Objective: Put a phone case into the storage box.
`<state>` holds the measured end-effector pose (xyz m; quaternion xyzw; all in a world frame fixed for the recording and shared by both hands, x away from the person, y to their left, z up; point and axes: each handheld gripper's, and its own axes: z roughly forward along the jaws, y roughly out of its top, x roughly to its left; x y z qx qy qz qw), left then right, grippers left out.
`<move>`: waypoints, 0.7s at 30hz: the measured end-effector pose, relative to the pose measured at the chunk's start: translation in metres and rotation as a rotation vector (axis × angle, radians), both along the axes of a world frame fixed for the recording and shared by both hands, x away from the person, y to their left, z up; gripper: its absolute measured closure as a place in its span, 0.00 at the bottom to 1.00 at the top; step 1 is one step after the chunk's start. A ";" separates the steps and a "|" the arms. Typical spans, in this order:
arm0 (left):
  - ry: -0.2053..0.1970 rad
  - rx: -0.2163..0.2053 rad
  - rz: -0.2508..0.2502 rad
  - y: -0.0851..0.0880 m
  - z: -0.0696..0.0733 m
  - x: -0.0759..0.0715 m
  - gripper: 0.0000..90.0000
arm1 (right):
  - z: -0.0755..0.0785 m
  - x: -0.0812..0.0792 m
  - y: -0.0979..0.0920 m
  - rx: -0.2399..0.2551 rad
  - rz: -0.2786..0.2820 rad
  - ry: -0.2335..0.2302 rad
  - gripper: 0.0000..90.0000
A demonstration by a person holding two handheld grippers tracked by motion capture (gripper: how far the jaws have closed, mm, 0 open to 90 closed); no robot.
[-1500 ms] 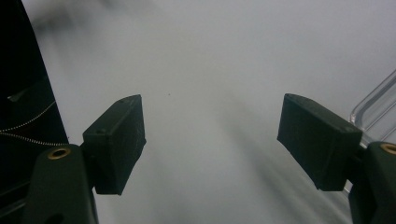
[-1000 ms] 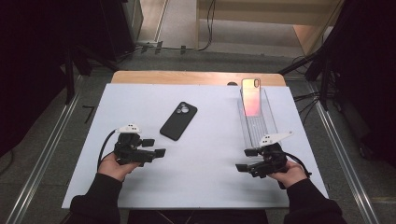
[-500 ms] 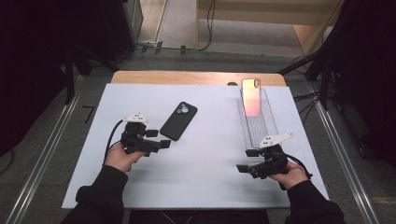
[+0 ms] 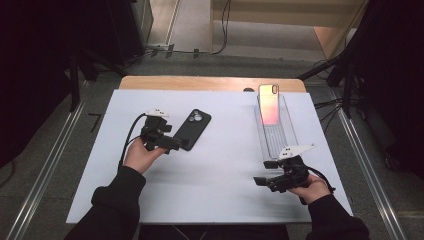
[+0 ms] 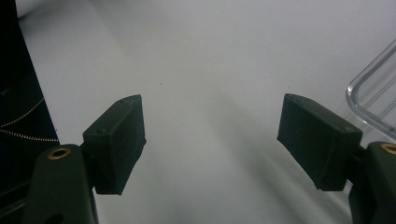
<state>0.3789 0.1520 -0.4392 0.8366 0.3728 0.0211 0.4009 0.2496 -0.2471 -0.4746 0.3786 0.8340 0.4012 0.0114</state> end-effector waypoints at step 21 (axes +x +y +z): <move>-0.023 0.045 0.072 -0.017 -0.005 0.040 0.13 | 0.001 0.001 -0.001 0.003 -0.010 -0.005 0.24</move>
